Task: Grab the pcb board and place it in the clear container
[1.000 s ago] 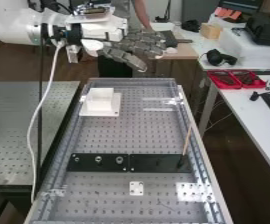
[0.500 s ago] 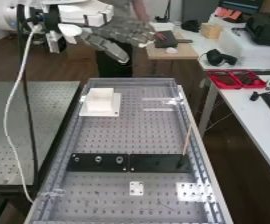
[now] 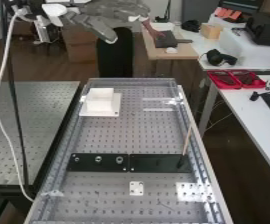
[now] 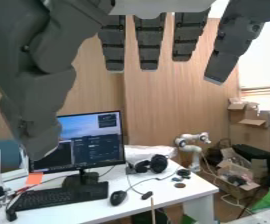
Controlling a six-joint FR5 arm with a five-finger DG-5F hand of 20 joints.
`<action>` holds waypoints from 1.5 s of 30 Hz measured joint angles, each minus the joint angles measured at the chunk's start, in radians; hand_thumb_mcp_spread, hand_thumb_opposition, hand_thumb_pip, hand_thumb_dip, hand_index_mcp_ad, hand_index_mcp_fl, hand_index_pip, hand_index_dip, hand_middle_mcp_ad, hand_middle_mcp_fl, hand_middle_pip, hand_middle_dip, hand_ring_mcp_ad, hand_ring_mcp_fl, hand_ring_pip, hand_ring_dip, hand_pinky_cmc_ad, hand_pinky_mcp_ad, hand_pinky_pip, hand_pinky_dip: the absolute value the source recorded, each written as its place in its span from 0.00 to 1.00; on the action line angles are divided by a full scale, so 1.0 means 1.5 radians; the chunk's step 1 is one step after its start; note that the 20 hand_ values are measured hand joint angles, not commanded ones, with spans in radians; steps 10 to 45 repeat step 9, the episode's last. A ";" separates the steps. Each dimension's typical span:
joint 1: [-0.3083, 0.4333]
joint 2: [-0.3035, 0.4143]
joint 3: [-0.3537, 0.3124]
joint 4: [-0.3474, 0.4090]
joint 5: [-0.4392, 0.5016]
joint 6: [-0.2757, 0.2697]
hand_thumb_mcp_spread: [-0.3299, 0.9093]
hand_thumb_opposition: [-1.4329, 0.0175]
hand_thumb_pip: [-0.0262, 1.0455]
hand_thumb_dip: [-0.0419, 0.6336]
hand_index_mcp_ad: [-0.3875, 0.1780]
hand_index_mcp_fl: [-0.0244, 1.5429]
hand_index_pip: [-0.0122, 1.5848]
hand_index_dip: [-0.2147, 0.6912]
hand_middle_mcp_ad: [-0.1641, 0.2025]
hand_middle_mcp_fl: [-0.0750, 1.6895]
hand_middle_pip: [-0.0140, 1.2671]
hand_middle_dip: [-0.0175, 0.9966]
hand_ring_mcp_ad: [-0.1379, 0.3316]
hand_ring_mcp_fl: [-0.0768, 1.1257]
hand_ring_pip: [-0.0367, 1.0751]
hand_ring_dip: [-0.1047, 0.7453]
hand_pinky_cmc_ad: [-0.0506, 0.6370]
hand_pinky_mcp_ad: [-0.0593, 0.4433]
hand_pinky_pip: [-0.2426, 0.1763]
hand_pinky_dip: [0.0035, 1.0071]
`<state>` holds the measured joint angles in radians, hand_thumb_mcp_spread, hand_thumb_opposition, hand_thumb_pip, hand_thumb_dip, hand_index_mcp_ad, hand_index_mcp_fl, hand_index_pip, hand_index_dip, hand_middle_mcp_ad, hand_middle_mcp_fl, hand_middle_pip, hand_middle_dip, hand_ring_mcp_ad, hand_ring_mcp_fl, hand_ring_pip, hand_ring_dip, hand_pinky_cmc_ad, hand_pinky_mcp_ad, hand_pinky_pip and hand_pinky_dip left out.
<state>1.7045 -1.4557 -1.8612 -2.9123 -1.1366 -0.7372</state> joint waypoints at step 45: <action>-0.003 -0.008 0.021 -0.031 -0.003 0.010 0.53 0.44 0.41 0.34 0.56 0.10 0.07 0.53 0.70 0.07 0.12 0.19 0.62 0.06 0.12 0.17 0.67 0.74 0.33 0.51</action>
